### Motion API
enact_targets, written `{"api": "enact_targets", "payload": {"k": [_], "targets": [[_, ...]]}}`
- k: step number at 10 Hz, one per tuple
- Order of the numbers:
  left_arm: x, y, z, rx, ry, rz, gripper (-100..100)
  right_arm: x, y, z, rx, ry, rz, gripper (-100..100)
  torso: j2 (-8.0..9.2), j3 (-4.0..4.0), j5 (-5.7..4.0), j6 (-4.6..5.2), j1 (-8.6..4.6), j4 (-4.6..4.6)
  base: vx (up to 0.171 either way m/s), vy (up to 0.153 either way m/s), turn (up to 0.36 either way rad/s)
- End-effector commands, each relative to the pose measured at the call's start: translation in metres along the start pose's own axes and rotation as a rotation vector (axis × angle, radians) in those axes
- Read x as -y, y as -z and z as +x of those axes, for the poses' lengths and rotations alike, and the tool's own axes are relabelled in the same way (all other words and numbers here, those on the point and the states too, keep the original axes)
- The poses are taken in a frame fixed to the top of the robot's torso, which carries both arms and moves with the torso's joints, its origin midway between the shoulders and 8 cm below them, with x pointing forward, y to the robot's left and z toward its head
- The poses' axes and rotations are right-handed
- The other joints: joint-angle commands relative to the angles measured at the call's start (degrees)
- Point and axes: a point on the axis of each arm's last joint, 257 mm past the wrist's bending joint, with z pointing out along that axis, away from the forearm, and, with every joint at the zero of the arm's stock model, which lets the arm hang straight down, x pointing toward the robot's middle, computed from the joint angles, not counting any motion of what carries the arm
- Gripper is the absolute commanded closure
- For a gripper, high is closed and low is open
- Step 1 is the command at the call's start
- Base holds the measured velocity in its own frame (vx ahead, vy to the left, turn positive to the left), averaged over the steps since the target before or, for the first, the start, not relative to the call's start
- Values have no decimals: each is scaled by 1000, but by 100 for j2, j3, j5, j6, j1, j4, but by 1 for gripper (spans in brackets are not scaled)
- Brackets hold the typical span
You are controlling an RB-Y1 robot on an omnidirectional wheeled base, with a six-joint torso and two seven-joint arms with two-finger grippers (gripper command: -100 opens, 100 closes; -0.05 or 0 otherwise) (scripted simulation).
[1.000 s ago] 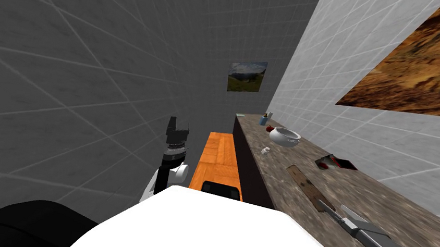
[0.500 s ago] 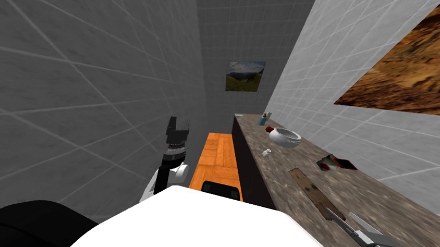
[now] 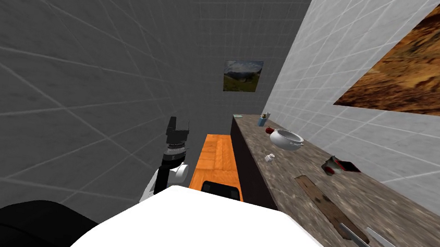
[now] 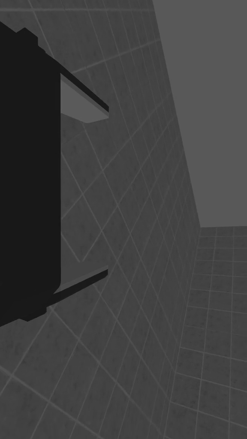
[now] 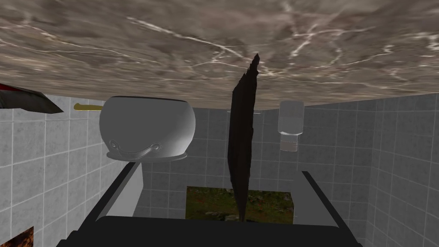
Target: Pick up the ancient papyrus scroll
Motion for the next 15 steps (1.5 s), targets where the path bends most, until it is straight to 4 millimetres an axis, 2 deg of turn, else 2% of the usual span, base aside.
{"api": "enact_targets", "payload": {"k": [1, 2, 3, 5, 7, 8, 12, 13, 14, 15], "targets": [[0, 0, 0, 0, 0, 0, 0, -11, 1, -4, 19, 0, -39, -100, 0, 0, 0, 0, 0, 0, 27, 12, 24], [0, 0, 0, 0, 0, 0, 0, -1, 20, 3, 8, 16, -6, -100, 20, 11, -2, 0, -7, 4, 141, 68, -212], [0, 0, 0, 0, 0, 0, 0, -1, 24, 6, 7, 10, -10, -100, -2, 1, 1, 9, 11, 1, 180, 81, -134], [0, 0, 0, 0, 0, 0, 0, -12, 25, 0, 28, 9, -52, -100, -1, -1, 0, -2, -1, -1, 48, 8, 21], [0, 0, 0, 0, 0, 0, 0, -12, 25, 1, 28, 9, -52, -100, 39, 23, -5, 1, -20, 9, -14, -11, 3], [0, 0, 0, 0, 0, 0, 0, -13, 26, 0, 30, 10, -56, 100, 42, 25, -5, 1, -19, 10, 0, 0, 0], [0, 0, 0, 0, 0, 0, 0, -11, 26, 1, 29, 8, -49, 100, 41, 24, -8, -10, -15, 9, 0, 0, -4], [0, 0, 0, 0, 0, 0, 0, -11, 26, 1, 29, 8, -50, 0, 40, 24, -8, -8, -15, 9, 0, 0, 0], [0, 0, 0, 0, 0, 0, 0, -18, 5, -5, 31, -6, -70, 100, 40, 24, -7, -8, -15, 9, -136, -60, 202], [0, 0, 0, 0, 0, 0, 0, -17, 2, -6, 30, -2, -65, 100, 68, 38, -11, -24, -36, 15, -189, -65, 146]]}}
